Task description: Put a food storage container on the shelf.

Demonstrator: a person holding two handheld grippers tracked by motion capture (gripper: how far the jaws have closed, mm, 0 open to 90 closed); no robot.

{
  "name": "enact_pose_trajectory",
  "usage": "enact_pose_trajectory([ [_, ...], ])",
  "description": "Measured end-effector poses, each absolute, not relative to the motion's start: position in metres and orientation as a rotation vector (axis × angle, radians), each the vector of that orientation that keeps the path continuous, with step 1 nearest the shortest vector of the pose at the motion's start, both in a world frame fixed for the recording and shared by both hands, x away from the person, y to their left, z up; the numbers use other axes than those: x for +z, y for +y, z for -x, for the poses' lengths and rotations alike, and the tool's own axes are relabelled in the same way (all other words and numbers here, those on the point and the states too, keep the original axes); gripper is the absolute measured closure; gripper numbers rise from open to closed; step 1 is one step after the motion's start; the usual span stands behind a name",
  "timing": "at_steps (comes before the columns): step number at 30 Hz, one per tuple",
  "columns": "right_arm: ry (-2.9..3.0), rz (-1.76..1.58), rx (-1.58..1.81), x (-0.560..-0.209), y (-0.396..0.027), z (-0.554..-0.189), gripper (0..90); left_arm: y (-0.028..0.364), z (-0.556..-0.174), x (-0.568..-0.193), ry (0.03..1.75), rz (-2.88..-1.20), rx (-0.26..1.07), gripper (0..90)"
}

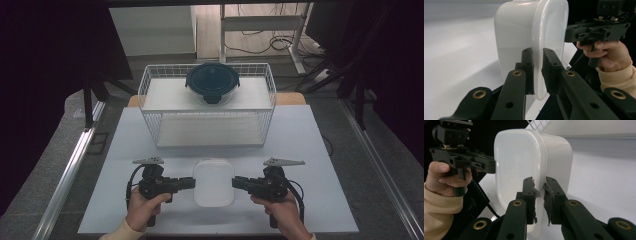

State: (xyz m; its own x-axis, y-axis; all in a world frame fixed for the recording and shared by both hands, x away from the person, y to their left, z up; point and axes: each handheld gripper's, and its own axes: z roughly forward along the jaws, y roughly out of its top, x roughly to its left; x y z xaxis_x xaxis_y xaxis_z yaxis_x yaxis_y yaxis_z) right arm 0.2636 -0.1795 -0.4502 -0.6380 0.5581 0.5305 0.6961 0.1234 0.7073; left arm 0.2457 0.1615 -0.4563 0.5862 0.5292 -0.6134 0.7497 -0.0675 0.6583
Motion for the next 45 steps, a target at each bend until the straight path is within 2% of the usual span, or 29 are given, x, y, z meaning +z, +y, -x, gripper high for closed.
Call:
enact_pose_trajectory([
  [45, -2.366, 1.151, -1.676, -0.374, -0.172, -0.288, 78.8, 0.167, -0.273, -0.388, 0.973, -1.719, -0.128, 80.8],
])
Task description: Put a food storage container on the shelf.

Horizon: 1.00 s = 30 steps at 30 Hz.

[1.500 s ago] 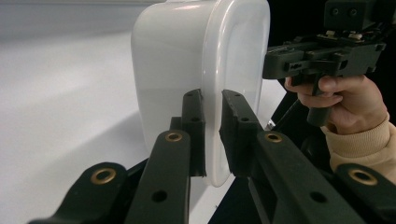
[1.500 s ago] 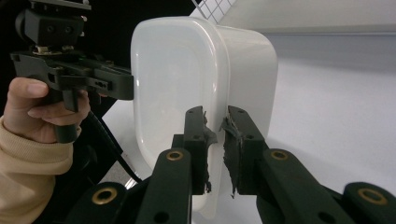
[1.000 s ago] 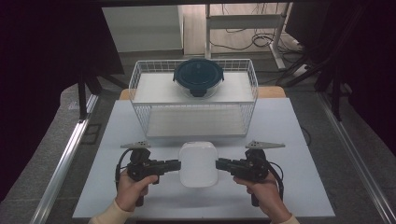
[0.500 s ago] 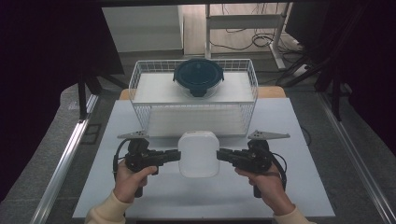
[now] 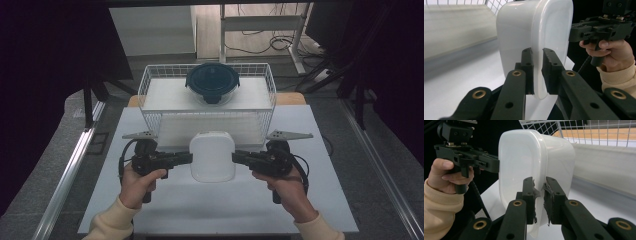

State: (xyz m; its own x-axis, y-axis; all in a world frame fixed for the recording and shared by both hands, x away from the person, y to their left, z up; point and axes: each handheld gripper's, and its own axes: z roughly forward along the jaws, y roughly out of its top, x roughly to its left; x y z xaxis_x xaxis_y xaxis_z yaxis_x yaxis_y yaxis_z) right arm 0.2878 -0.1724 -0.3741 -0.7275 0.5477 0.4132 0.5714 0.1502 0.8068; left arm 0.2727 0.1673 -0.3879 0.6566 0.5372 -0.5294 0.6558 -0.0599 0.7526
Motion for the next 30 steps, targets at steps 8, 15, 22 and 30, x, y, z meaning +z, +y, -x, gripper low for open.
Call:
enact_pose_trajectory([
  [8, -2.383, 1.131, -1.699, -0.358, -0.172, -0.292, 78.9, 0.167, -0.276, -0.373, 0.957, -1.721, -0.092, 80.7],
  [15, -2.403, 1.12, -1.713, -0.345, -0.17, -0.295, 78.8, 0.168, -0.28, -0.361, 0.95, -1.722, -0.077, 80.5],
  [22, -2.418, 1.101, -1.725, -0.333, -0.167, -0.299, 78.8, 0.171, -0.285, -0.349, 0.944, -1.714, -0.067, 80.4],
  [30, -2.432, 1.089, -1.738, -0.318, -0.163, -0.305, 78.8, 0.174, -0.289, -0.335, 0.944, -1.712, -0.039, 80.3],
])
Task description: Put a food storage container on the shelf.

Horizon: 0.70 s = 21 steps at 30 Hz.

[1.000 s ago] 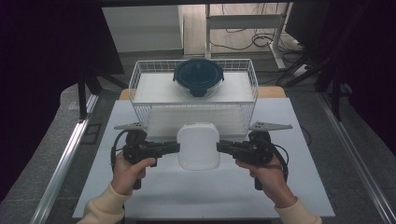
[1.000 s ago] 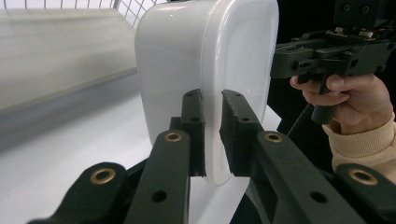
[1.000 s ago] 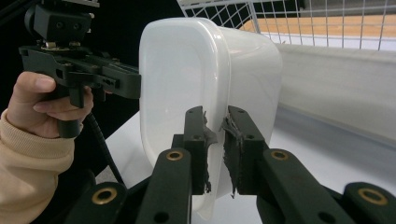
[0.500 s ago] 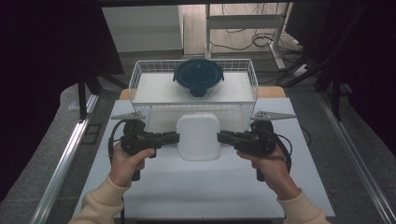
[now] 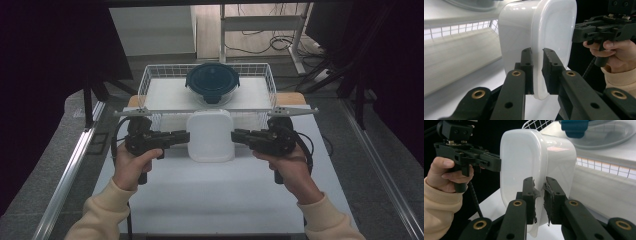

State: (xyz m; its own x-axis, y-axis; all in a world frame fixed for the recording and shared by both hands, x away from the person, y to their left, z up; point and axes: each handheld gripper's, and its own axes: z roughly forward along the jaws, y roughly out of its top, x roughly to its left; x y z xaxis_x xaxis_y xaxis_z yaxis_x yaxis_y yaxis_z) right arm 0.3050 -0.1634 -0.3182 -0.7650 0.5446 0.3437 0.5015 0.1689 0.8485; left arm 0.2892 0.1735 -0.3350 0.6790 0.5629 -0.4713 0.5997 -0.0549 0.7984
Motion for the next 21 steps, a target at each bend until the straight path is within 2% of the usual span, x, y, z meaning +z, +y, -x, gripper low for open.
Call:
enact_pose_trajectory([
  [21, 2.345, -1.024, 1.701, -0.275, -0.159, -0.321, 78.7, 0.177, -0.306, -0.291, 0.924, -1.703, 0.007, 80.0],
])
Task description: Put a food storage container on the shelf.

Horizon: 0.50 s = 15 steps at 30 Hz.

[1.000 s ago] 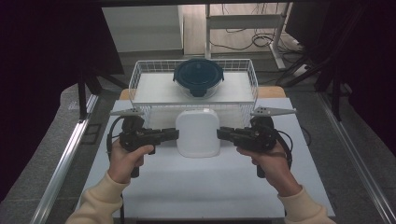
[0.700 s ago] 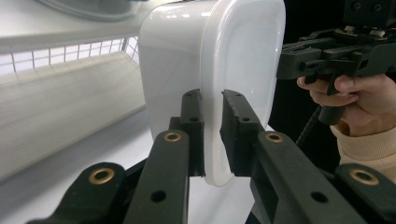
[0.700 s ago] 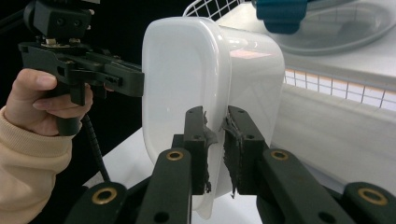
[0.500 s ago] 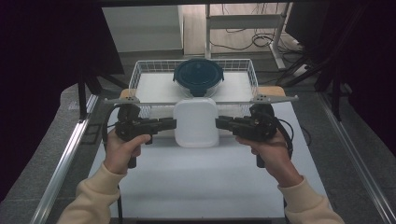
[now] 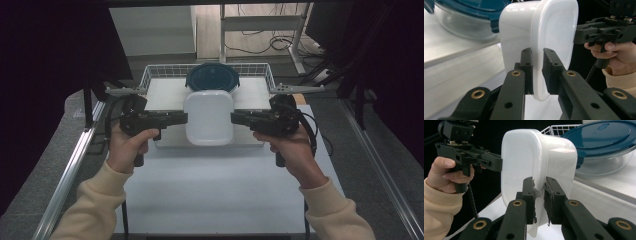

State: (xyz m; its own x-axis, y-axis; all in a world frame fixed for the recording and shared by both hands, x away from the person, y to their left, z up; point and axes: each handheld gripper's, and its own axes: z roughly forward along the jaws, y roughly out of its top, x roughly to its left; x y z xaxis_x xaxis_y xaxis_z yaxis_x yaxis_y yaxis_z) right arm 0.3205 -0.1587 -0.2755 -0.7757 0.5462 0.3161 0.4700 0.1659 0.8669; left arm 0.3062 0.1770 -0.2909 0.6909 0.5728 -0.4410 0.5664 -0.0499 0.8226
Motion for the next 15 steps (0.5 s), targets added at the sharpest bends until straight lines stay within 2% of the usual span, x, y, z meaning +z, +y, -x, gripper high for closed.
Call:
enact_pose_trajectory([
  [15, 2.335, -1.001, 1.715, -0.242, -0.154, -0.347, 78.8, 0.182, -0.335, -0.259, 0.921, -1.685, 0.018, 79.9],
])
